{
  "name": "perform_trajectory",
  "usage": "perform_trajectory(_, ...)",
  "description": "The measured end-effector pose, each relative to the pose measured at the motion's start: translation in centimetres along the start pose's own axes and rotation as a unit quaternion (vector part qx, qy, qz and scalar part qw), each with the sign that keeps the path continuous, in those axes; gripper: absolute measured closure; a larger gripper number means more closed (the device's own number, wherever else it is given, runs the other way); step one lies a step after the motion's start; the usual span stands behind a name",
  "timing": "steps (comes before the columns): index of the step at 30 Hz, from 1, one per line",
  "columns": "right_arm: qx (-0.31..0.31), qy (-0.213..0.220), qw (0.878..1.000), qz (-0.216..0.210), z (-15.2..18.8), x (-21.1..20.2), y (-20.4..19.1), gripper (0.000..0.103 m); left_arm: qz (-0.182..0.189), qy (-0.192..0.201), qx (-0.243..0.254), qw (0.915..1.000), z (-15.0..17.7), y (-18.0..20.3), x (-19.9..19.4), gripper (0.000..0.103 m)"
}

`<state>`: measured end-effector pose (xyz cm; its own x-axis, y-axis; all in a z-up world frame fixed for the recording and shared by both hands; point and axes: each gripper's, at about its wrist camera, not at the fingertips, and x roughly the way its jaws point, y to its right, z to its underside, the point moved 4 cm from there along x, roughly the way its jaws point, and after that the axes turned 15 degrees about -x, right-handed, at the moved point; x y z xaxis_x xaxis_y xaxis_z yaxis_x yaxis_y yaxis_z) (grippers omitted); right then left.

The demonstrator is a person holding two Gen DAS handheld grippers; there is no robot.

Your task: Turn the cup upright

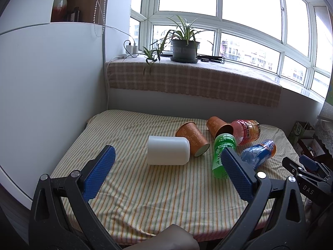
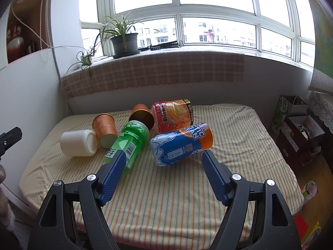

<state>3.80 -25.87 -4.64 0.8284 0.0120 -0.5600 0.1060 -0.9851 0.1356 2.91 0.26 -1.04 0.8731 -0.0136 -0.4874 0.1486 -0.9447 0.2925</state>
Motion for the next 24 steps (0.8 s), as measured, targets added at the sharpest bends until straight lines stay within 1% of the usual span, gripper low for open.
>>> perform_trajectory(11, -0.007, 0.0, 1.0, -0.007, -0.3, 0.3, -0.6, 0.028, -0.001, 0.0, -0.001, 1.0, 0.0, -0.1, 0.0, 0.0)
perform_trajectory(17, -0.013, 0.0, 1.0, -0.012, -0.6, 0.5, -1.2, 0.028, -0.01, -0.003, -0.005, 0.9999, -0.1, -1.3, 0.7, 0.0)
perform_trajectory(21, -0.02, 0.002, 0.999, -0.027, -1.2, 0.8, -1.9, 0.028, -0.02, -0.006, -0.008, 0.9997, 0.0, -2.1, 0.9, 0.0)
perform_trajectory(24, -0.043, 0.004, 0.998, -0.043, -1.8, 1.2, -3.1, 0.028, -0.033, -0.01, -0.012, 0.9993, 0.3, -3.2, 1.2, 0.0)
